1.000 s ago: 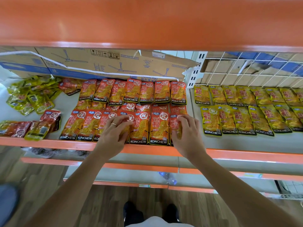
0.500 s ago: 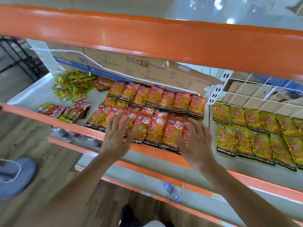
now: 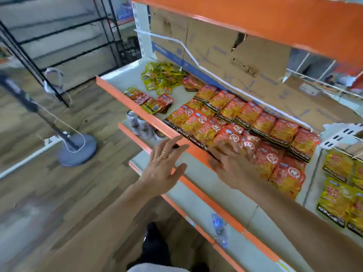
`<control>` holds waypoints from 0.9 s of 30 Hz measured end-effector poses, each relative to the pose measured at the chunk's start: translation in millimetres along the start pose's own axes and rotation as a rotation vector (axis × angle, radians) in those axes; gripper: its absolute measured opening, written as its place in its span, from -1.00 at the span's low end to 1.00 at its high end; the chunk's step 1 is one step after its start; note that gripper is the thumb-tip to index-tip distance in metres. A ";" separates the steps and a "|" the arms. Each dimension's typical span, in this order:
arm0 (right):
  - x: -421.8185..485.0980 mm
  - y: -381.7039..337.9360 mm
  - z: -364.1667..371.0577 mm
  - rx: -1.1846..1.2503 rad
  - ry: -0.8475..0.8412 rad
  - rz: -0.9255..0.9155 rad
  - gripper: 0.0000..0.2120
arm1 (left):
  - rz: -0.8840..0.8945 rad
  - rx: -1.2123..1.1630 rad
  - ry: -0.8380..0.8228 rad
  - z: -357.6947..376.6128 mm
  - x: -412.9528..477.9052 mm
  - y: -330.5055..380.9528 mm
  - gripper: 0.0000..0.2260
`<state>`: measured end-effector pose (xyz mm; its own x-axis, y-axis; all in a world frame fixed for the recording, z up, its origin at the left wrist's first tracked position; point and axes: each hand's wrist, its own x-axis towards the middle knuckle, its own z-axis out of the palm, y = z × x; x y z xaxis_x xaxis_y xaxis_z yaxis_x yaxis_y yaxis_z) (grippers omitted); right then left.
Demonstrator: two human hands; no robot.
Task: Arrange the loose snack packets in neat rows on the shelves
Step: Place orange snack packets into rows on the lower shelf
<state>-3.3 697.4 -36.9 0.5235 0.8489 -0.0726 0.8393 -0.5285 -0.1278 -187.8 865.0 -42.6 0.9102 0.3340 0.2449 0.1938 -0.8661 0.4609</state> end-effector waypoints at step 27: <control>204.9 -130.8 -30.7 -0.009 0.252 0.066 -0.50 | -0.034 0.116 0.024 -84.9 115.4 -214.7 -0.42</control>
<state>-1.3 940.3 -4.7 0.5966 0.7847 0.1682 0.8026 -0.5839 -0.1225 -155.4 1121.0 -40.8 0.8938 0.3713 0.2517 0.2665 -0.8909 0.3678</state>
